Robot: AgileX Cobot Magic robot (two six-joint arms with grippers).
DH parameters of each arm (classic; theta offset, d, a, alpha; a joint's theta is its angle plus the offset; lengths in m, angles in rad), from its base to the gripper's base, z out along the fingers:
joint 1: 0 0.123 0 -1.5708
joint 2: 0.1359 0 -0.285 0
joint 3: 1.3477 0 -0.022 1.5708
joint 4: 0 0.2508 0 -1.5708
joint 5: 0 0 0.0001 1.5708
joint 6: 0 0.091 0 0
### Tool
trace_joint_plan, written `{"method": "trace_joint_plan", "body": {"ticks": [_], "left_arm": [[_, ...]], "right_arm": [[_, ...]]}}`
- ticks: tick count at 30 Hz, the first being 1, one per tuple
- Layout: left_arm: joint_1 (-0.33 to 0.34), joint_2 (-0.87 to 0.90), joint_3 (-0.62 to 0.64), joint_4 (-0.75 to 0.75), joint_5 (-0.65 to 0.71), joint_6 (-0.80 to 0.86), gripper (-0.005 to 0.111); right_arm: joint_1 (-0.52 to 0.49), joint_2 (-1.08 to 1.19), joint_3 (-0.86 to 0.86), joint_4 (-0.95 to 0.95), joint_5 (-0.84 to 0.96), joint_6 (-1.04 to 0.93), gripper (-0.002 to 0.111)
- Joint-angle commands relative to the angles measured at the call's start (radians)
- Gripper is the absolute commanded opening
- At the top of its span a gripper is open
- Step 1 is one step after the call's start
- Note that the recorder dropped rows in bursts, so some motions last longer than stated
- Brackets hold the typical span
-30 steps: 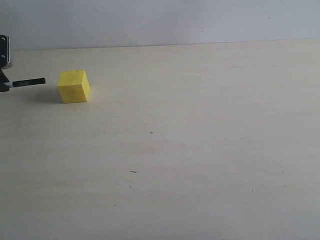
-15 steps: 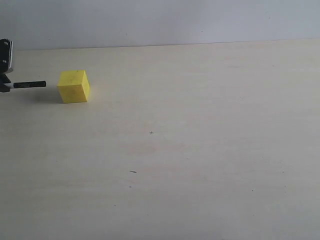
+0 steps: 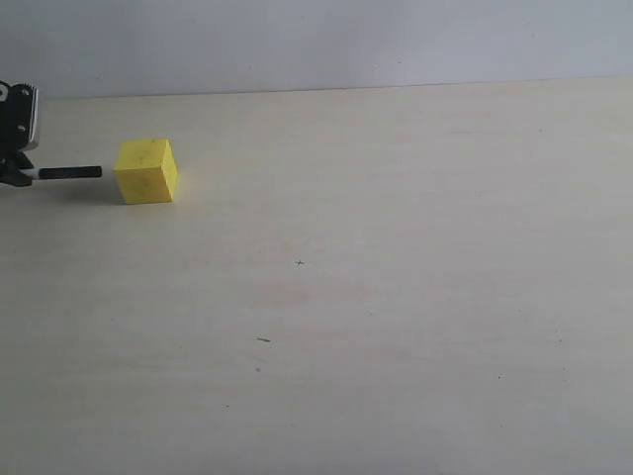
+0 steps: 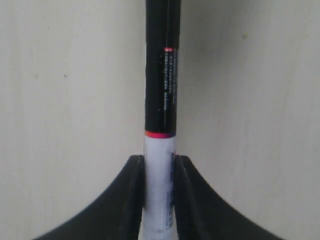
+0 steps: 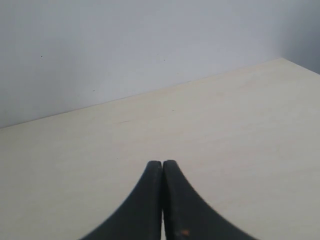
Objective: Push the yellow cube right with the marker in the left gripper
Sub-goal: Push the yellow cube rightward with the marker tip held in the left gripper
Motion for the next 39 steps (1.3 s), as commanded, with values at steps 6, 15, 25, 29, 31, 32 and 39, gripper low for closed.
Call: {"method": "trace_joint_plan", "body": {"ticks": [6, 15, 25, 29, 31, 32, 39], "left_arm": [[-0.163, -0.002, -0.006, 0.025, -0.036, -0.08, 0.0], [-0.116, -0.004, -0.006, 0.07, -0.043, -0.124, 0.0], [-0.261, -0.006, -0.012, 0.07, 0.05, -0.123, 0.0], [-0.285, -0.022, -0.017, 0.075, 0.044, -0.134, 0.0], [-0.279, -0.027, -0.017, 0.075, 0.049, -0.146, 0.0], [-0.27, -0.027, -0.017, 0.077, 0.051, -0.161, 0.0], [-0.259, -0.023, -0.017, 0.07, 0.068, -0.167, 0.0]], "right_arm": [[0.001, -0.005, 0.004, -0.002, -0.006, -0.002, 0.0], [0.001, -0.005, 0.004, -0.002, -0.006, -0.002, 0.0], [0.001, -0.005, 0.004, -0.002, -0.009, -0.002, 0.0], [0.001, -0.005, 0.004, -0.002, -0.009, -0.002, 0.0], [0.001, -0.005, 0.004, -0.002, -0.009, -0.002, 0.0], [0.001, -0.005, 0.004, -0.002, -0.009, -0.002, 0.0], [0.001, -0.005, 0.004, -0.002, -0.009, -0.002, 0.0]]}}
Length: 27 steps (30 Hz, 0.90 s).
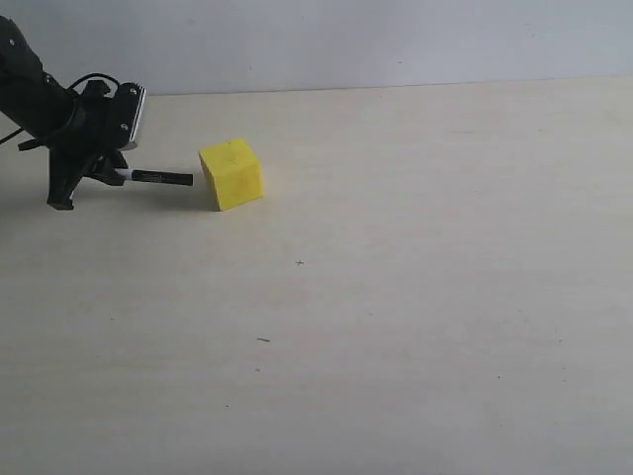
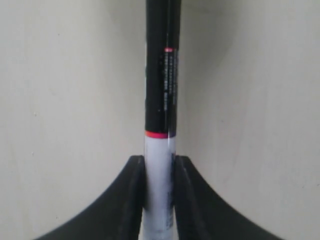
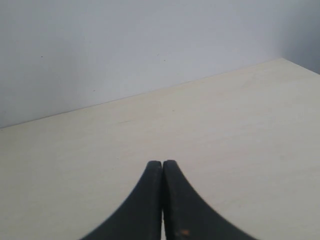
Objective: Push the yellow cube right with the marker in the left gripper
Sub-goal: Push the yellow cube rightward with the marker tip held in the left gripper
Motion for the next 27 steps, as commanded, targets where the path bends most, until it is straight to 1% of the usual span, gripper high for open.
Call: {"method": "trace_joint_plan", "body": {"ticks": [1, 6, 8, 10, 12, 15, 19, 22, 27], "left_arm": [[-0.012, -0.008, -0.007, -0.025, 0.007, -0.015, 0.0], [-0.093, -0.008, -0.007, -0.045, -0.07, -0.009, 0.0], [-0.105, -0.008, -0.007, -0.027, -0.079, -0.027, 0.0], [-0.105, -0.01, -0.007, -0.001, -0.079, -0.054, 0.0], [-0.09, -0.01, -0.007, 0.027, -0.079, -0.102, 0.0], [-0.066, -0.01, -0.007, 0.027, -0.057, -0.122, 0.0], [-0.06, -0.01, -0.007, 0.018, -0.059, -0.133, 0.0], [-0.09, -0.008, -0.007, 0.014, -0.076, -0.129, 0.0], [-0.181, -0.008, -0.007, -0.015, -0.137, -0.129, 0.0]], "right_arm": [[0.001, -0.005, 0.004, -0.002, -0.009, -0.002, 0.0], [0.001, -0.005, 0.004, -0.002, -0.009, -0.002, 0.0], [0.001, -0.005, 0.004, -0.002, -0.009, -0.002, 0.0], [0.001, -0.005, 0.004, -0.002, -0.009, -0.002, 0.0], [0.001, -0.005, 0.004, -0.002, -0.009, -0.002, 0.0], [0.001, -0.005, 0.004, -0.002, -0.009, -0.002, 0.0], [0.001, -0.005, 0.004, -0.002, -0.009, -0.002, 0.0], [0.001, -0.005, 0.004, -0.002, -0.009, -0.002, 0.0], [0.001, -0.005, 0.004, -0.002, -0.009, -0.002, 0.0]]}}
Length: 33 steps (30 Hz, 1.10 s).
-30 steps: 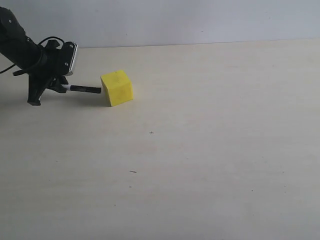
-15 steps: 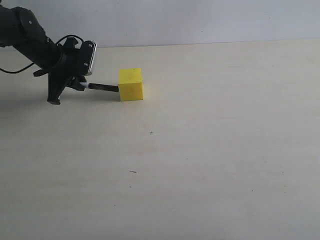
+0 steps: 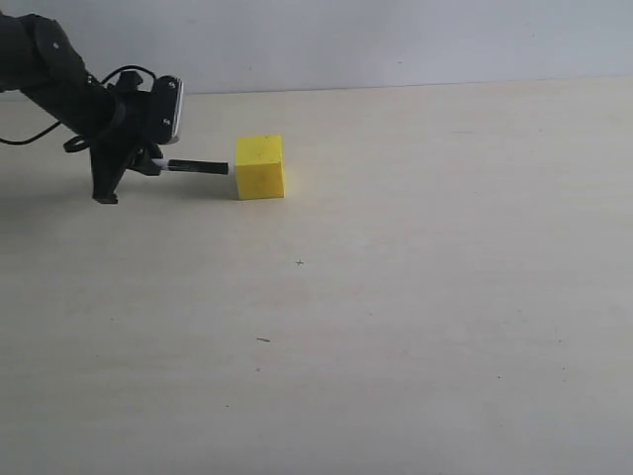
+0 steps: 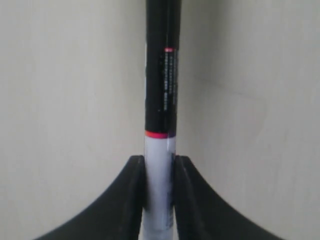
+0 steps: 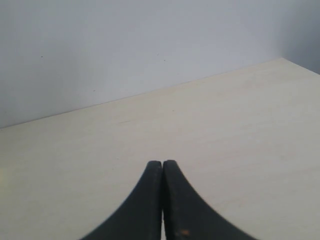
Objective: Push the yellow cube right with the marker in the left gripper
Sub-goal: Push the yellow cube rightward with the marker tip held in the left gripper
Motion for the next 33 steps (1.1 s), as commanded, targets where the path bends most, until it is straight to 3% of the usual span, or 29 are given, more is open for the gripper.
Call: {"method": "trace_joint_plan", "body": {"ticks": [1, 4, 15, 24, 33], "left_arm": [[-0.082, -0.008, -0.007, -0.039, -0.05, -0.013, 0.0], [-0.096, -0.008, -0.007, -0.035, -0.059, -0.019, 0.0], [-0.037, -0.006, -0.007, -0.029, -0.041, -0.072, 0.0], [-0.112, 0.022, -0.007, -0.033, -0.146, -0.068, 0.0], [-0.087, -0.002, -0.007, -0.031, -0.145, -0.099, 0.0]], "right_arm": [[0.001, -0.005, 0.004, -0.002, -0.009, -0.002, 0.0], [0.001, -0.005, 0.004, -0.002, -0.009, -0.002, 0.0], [0.001, -0.005, 0.004, -0.002, -0.009, -0.002, 0.0], [0.001, -0.005, 0.004, -0.002, -0.009, -0.002, 0.0], [0.001, -0.005, 0.004, -0.002, -0.009, -0.002, 0.0]]}}
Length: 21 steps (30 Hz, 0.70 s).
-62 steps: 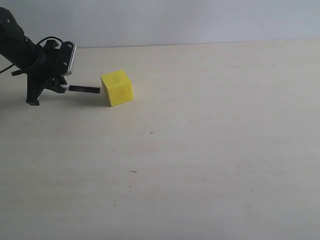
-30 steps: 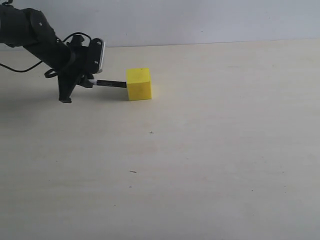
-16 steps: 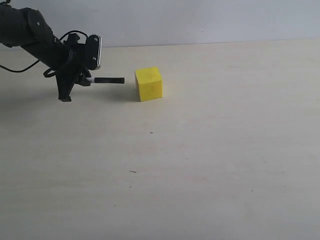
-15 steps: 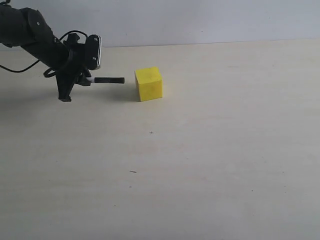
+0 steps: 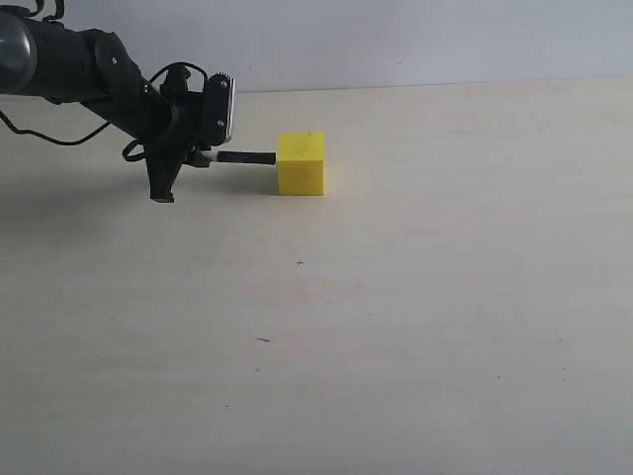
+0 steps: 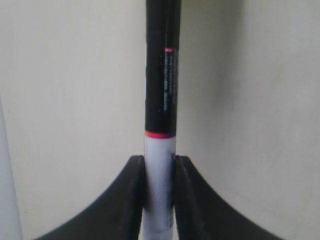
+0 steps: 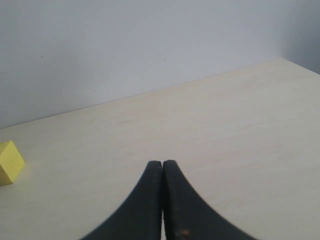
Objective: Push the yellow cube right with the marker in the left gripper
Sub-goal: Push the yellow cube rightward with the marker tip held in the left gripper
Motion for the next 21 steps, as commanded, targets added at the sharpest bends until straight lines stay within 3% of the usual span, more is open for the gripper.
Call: {"method": "trace_joint_plan", "body": {"ticks": [1, 10, 21], "left_arm": [[0.023, -0.025, -0.007, -0.003, -0.001, -0.029, 0.0], [0.047, -0.025, -0.007, -0.003, 0.071, -0.032, 0.0], [0.05, -0.025, -0.007, 0.116, 0.13, -0.219, 0.0]], "right_arm": [[0.001, -0.005, 0.004, -0.002, -0.009, -0.002, 0.0], [0.001, -0.005, 0.004, -0.002, -0.009, -0.002, 0.0], [0.001, -0.005, 0.004, -0.002, -0.009, -0.002, 0.0]]}}
